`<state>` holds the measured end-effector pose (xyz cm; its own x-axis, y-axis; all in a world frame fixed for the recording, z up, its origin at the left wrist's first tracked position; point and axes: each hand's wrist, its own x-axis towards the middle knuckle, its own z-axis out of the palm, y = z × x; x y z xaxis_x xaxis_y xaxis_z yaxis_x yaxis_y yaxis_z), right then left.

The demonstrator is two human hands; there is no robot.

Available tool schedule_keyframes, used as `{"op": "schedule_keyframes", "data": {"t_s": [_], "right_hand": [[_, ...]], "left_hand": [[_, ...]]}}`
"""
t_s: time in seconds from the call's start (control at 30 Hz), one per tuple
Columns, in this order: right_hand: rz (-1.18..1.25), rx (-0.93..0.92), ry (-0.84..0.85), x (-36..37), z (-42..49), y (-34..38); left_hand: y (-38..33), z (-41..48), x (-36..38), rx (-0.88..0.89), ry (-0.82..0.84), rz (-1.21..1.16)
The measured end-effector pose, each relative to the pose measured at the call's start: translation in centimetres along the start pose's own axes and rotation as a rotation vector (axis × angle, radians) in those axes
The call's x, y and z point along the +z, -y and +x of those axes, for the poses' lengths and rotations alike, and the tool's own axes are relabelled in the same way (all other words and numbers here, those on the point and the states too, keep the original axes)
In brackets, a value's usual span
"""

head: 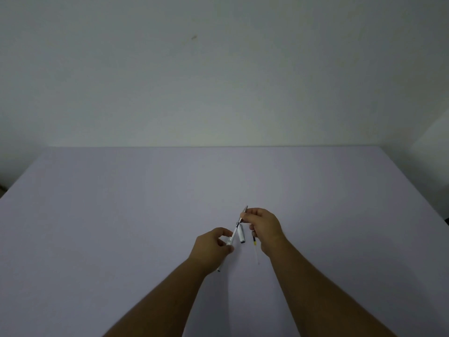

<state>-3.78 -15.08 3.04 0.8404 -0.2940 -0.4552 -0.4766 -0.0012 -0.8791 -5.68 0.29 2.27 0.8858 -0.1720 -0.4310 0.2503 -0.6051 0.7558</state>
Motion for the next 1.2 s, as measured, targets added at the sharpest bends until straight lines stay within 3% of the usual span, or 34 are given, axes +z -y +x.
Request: {"op": "schedule_keyframes", "data": {"t_s": [0.43, 0.87, 1.07, 1.2], "right_hand": [[-0.120, -0.008, 0.242, 0.1, -2.0, 0.4], [-0.119, -0.006, 0.285, -0.2, -2.0, 1.4], [-0.242, 0.007, 0.246, 0.0, -1.9, 1.9], [-0.144, -0.039, 0.278, 0.3, -2.0, 2.0]], "left_hand": [[-0.8, -0.6, -0.4, -0.017, -0.093, 0.013], [-1.8, -0.8, -1.3, 0.029, -0.105, 0.001], [-2.0, -0.7, -1.1, 0.036, -0.102, 0.003], [-2.2, -0.5, -1.4, 0.041, -0.101, -0.008]]}}
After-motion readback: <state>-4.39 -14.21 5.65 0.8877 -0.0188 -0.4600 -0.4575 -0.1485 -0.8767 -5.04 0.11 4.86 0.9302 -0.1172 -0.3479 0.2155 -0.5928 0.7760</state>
